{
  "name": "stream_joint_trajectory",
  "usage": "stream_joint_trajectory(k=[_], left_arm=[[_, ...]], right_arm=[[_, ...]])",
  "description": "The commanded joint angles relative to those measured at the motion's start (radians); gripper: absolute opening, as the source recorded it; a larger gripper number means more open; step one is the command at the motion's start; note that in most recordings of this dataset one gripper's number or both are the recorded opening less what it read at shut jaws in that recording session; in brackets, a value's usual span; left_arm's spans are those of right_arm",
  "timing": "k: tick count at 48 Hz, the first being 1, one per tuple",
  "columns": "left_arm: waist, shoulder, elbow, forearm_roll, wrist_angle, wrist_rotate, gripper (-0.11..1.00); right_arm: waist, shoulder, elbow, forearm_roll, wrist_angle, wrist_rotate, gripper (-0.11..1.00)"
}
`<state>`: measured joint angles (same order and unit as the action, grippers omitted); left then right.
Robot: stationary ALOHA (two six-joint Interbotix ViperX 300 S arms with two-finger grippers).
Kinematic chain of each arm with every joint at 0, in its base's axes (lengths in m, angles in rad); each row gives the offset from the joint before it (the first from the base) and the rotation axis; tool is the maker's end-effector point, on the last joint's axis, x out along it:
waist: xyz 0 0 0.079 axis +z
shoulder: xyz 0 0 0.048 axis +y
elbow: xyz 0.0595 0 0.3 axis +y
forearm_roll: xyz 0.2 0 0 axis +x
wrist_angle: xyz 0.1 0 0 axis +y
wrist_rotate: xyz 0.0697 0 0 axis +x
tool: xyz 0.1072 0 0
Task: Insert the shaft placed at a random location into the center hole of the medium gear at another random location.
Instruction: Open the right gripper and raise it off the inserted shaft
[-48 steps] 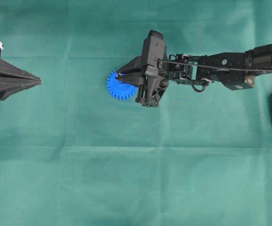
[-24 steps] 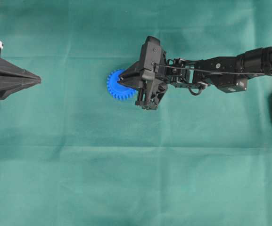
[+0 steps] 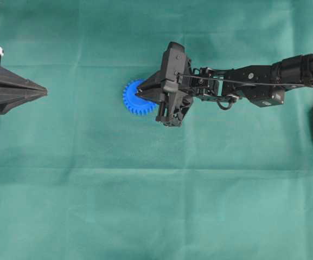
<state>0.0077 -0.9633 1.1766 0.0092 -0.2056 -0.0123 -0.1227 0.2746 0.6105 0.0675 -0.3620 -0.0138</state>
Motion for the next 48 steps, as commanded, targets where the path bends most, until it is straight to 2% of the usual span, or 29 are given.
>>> stream_joint_trajectory(k=[1, 12, 22, 25, 48], left_arm=[[0.002, 0.009, -0.023, 0.002, -0.006, -0.002, 0.0], [0.002, 0.009, -0.023, 0.002, -0.005, -0.002, 0.0], [0.002, 0.009, -0.021, 0.002, -0.002, -0.002, 0.0], [0.002, 0.009, -0.023, 0.002, -0.002, -0.002, 0.0], [0.002, 0.009, -0.023, 0.002, 0.0, -0.002, 0.0]], right_arm=[[0.003, -0.017, -0.011, 0.003, -0.017, 0.008, 0.14], [0.003, -0.018, -0.012, 0.009, -0.014, 0.008, 0.17], [0.003, -0.044, -0.011, 0.012, -0.011, 0.006, 0.76], [0.003, -0.057, -0.009, 0.012, -0.009, 0.006, 0.87], [0.005, -0.192, -0.009, 0.003, 0.071, -0.005, 0.85]])
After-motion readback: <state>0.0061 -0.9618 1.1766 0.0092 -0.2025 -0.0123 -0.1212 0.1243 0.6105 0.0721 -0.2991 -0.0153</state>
